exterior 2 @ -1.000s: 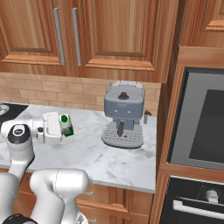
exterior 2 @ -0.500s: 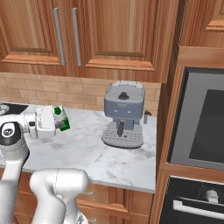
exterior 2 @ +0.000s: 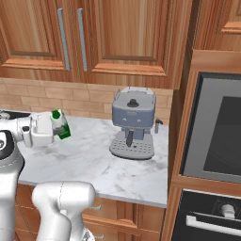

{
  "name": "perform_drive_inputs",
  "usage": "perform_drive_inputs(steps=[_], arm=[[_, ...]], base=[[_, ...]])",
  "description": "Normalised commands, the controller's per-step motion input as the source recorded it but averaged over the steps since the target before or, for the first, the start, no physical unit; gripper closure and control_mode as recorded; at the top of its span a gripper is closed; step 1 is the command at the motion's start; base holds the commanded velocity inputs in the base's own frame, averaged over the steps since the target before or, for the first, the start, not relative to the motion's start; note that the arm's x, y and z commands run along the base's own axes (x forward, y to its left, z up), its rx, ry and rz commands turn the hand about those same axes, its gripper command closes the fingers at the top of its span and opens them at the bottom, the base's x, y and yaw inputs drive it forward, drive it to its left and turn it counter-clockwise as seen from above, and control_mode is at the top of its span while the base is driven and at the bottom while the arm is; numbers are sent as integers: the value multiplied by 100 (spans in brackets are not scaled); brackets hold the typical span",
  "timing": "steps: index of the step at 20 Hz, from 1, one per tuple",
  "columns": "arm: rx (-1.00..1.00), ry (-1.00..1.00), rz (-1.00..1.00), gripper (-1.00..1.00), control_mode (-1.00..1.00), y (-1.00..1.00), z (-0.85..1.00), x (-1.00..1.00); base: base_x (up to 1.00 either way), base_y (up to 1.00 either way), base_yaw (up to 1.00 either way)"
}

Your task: Sort all alcoholic drinks to one cabinet, and non-alcoholic drinks to the other.

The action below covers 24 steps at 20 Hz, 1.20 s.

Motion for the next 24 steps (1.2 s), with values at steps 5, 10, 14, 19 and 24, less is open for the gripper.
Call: perform_drive_inputs(steps=[5,10,14,19,24], arm=[[0,13,0,100,-100,0,26,-27],[0,2,0,100,-100,8,24,-23],[0,0,0,100,-100,4,0,0],[0,-5,0,100,100,2,0,-23],[0,0,0,100,100,0,0,0]], base=[[0,0,0],[0,0,0],[0,0,0],[-17,4,0],[-88,34,0]])
